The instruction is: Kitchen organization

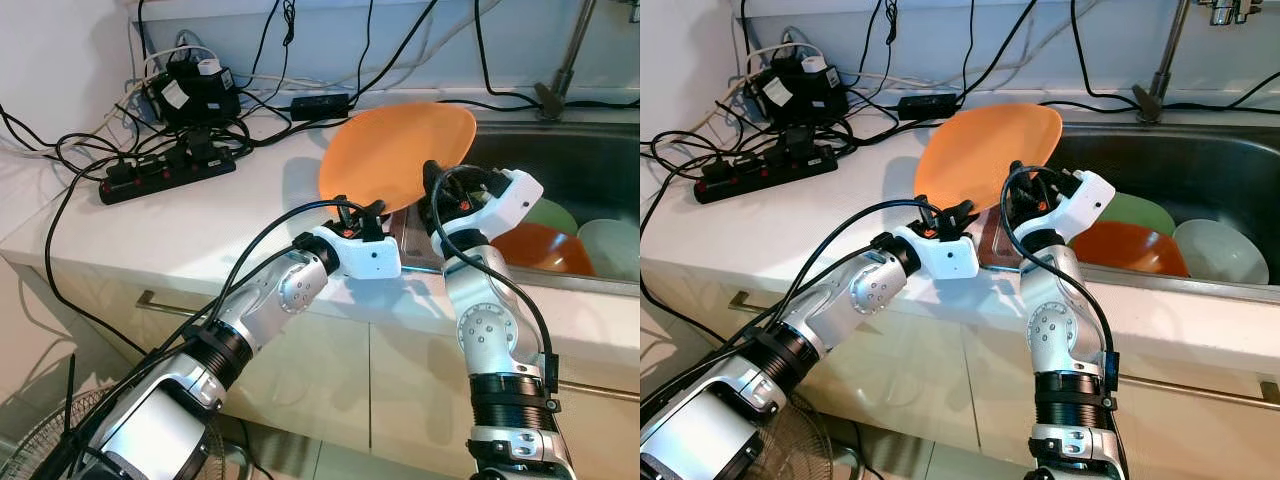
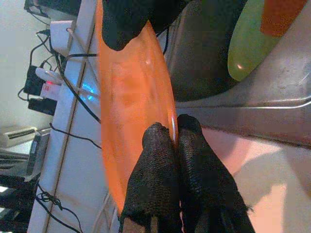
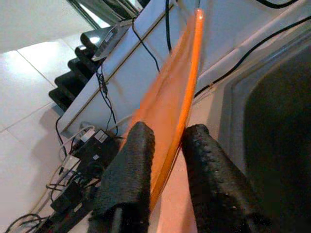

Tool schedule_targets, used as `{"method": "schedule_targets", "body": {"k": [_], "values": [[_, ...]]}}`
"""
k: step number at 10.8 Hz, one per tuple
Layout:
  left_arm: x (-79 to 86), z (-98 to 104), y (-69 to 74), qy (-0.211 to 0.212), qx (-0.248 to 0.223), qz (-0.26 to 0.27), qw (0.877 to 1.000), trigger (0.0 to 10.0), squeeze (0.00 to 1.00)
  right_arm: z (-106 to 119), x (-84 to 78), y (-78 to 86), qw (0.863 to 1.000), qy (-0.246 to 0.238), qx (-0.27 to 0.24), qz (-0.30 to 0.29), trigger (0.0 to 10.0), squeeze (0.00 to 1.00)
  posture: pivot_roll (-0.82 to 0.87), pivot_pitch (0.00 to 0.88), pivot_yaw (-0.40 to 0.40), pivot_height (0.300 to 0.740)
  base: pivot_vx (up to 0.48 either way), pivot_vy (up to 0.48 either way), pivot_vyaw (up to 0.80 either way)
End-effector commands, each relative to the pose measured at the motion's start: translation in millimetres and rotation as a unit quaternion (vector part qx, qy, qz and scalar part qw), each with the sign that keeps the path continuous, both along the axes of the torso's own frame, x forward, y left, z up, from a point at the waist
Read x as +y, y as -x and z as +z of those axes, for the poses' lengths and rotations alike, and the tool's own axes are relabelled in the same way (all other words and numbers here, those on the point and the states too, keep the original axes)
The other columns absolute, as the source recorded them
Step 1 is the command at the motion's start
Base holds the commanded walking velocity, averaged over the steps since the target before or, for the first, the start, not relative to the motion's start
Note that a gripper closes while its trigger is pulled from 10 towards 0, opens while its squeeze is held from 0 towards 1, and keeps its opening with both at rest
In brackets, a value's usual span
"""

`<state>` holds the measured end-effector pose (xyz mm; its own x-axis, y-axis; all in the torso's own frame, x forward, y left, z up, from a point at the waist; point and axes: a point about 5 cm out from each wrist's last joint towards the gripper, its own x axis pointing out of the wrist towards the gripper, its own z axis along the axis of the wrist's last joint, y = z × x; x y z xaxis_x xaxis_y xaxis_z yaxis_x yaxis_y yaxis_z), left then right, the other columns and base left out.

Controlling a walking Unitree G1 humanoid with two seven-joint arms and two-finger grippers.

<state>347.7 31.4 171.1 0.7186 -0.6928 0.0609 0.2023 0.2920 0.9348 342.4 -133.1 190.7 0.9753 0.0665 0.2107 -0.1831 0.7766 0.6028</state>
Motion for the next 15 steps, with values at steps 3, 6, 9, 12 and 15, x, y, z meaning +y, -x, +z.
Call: {"method": "schedule_targets", "body": {"k": [3, 6, 9, 12, 15], "values": [[-0.8, 15, 2.1, 0.014, -0.038, -0.013, 0.999, 10.0, 0.00, 1, 3.5, -3.0, 1.000, -0.010, 0.007, 0.006, 0.0, 0.00, 0.05, 0.000, 0.142, 0.740, 0.000, 0.000, 0.00], [0.5, 18, 1.2, 0.016, -0.048, -0.009, 0.999, 10.0, 0.00, 0, 1.9, -3.6, 1.000, -0.024, 0.009, 0.004, 0.0, 0.00, 0.05, 0.000, 0.143, 0.740, 0.000, 0.000, 0.00], [1.1, 20, 1.0, 0.032, -0.049, -0.008, 0.998, 10.0, 1.00, 0, 0.9, -3.7, 0.999, -0.033, 0.012, 0.000, 0.0, 0.00, 0.05, 0.000, 0.142, 0.740, 0.000, 0.000, 0.00], [0.7, 21, 2.6, 0.040, -0.049, -0.013, 0.998, 10.0, 1.00, 0, -5.7, -5.9, 0.998, -0.056, 0.017, -0.020, 0.0, 0.00, 0.05, 0.000, 0.141, 0.740, 0.000, 0.000, 0.00], [-1.0, 22, 4.4, 0.055, -0.050, -0.015, 0.997, 10.0, 0.00, 10, -36.2, -13.1, 0.990, -0.102, 0.005, -0.093, 0.0, 0.00, 0.05, 0.000, 0.141, 0.740, 0.000, 0.000, 0.00]]}}
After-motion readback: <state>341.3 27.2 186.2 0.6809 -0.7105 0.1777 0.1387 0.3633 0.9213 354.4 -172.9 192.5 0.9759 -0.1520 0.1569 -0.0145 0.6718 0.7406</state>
